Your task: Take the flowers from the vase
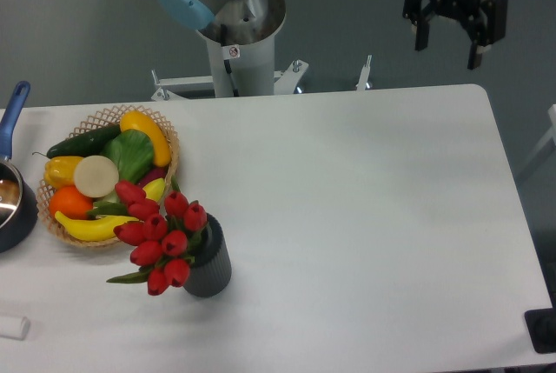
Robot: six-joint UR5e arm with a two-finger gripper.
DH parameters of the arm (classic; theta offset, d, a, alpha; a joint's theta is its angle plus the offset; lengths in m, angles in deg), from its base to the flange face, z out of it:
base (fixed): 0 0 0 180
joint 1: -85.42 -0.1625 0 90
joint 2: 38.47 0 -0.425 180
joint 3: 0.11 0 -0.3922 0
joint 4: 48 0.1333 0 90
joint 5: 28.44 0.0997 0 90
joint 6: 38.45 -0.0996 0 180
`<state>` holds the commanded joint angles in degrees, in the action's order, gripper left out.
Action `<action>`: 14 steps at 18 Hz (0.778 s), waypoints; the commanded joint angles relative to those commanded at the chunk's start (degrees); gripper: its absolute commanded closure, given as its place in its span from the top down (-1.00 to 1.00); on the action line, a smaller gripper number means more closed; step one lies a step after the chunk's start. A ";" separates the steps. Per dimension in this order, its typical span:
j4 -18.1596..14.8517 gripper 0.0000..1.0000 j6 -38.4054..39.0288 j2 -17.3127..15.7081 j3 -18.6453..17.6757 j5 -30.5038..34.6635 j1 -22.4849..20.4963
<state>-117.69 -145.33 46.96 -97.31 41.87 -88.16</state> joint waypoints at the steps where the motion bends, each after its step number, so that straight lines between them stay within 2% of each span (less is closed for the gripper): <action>1: 0.09 1.00 0.00 0.00 -0.09 0.09 0.00; 6: 0.35 1.00 0.26 -0.70 -0.79 0.17 0.44; 10: 1.84 1.00 0.44 -1.31 -2.54 0.09 0.35; 14: 3.68 1.00 7.62 -2.55 -5.35 0.09 0.44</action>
<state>-114.01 -137.70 44.41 -102.67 41.96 -87.72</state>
